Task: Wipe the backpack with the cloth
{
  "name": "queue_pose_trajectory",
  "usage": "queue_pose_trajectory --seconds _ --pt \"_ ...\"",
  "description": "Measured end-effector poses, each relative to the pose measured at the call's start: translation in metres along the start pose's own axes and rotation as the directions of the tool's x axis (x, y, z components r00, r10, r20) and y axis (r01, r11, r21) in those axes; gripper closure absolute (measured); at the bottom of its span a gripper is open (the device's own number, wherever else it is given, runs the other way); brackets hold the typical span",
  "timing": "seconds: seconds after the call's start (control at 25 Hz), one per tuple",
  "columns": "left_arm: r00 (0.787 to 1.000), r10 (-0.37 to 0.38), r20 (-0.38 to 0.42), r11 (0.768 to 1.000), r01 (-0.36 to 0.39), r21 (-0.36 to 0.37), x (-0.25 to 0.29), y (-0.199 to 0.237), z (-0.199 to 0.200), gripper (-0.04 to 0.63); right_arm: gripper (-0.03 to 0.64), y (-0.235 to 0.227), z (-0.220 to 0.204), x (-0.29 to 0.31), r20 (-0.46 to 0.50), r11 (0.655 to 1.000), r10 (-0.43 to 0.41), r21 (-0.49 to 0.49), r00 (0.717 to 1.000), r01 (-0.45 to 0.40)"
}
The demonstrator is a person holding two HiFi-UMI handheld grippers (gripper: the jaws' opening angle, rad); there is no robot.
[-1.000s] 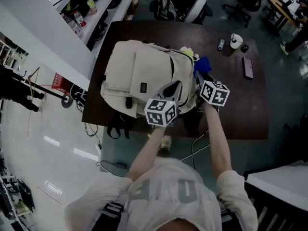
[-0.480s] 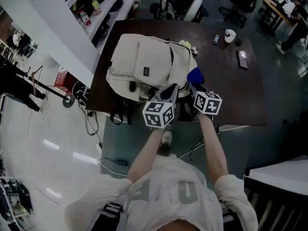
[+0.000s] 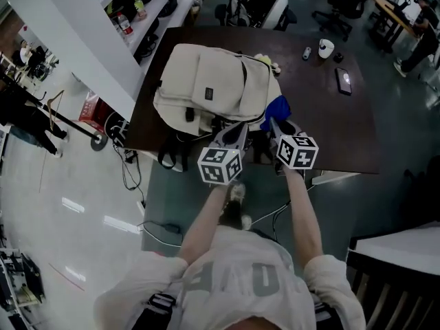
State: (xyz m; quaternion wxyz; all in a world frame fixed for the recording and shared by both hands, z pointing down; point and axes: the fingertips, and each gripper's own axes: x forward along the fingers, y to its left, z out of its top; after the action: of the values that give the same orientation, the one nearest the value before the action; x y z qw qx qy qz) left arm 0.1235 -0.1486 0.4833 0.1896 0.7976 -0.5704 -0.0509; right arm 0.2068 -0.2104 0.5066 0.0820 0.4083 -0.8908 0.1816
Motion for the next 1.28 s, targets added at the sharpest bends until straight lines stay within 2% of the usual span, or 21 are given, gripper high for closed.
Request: queue_pose_trajectory --seconds 0.16,0.36,0.52,0.68,0.84,1.0,1.12,1.2,1.28 --pt "0.998 0.044 0.047 0.999 -0.044 0.001 -0.037 0.000 0.014 0.592 0.574 0.029 0.018 -0.040 0.071 0.999 0.018 -0.049 0.997 -0.014" --pt "0.991 0.063 0.120 0.998 -0.064 0.008 -0.086 -0.009 0.038 0.592 0.574 0.062 0.018 -0.092 0.144 1.000 -0.002 0.001 0.990 0.002" --pt "0.991 0.057 0.124 0.995 -0.067 0.077 -0.119 -0.008 0.040 0.592 0.574 0.089 -0.004 -0.117 0.126 0.999 -0.019 -0.030 0.992 0.023" --pt "0.990 0.036 0.136 0.995 -0.049 0.090 -0.160 -0.008 0.041 0.592 0.574 0.129 -0.013 -0.142 0.127 0.996 -0.026 -0.084 0.992 0.037" --pt "0.987 0.006 0.158 0.996 -0.020 0.091 -0.231 -0.013 0.041 0.592 0.574 0.183 -0.020 -0.169 0.174 0.998 0.020 -0.066 0.985 -0.009" --pt "0.987 -0.002 0.162 0.995 -0.014 0.097 -0.320 -0.016 0.034 0.592 0.574 0.239 -0.031 -0.224 0.221 1.000 -0.016 -0.006 0.975 0.017" --pt "0.987 0.009 0.157 0.994 -0.027 0.110 -0.372 -0.013 0.026 0.592 0.574 0.273 -0.051 -0.261 0.221 0.999 -0.048 0.012 0.974 0.047" --pt "0.984 0.021 0.175 0.994 -0.040 0.101 -0.403 -0.013 0.024 0.592 0.574 0.295 -0.063 -0.279 0.236 0.999 -0.051 0.028 0.970 0.046" --pt "0.979 0.016 0.203 0.993 -0.039 0.109 -0.425 -0.019 0.028 0.592 0.574 0.315 -0.066 -0.293 0.252 0.999 -0.051 0.005 0.967 0.051"
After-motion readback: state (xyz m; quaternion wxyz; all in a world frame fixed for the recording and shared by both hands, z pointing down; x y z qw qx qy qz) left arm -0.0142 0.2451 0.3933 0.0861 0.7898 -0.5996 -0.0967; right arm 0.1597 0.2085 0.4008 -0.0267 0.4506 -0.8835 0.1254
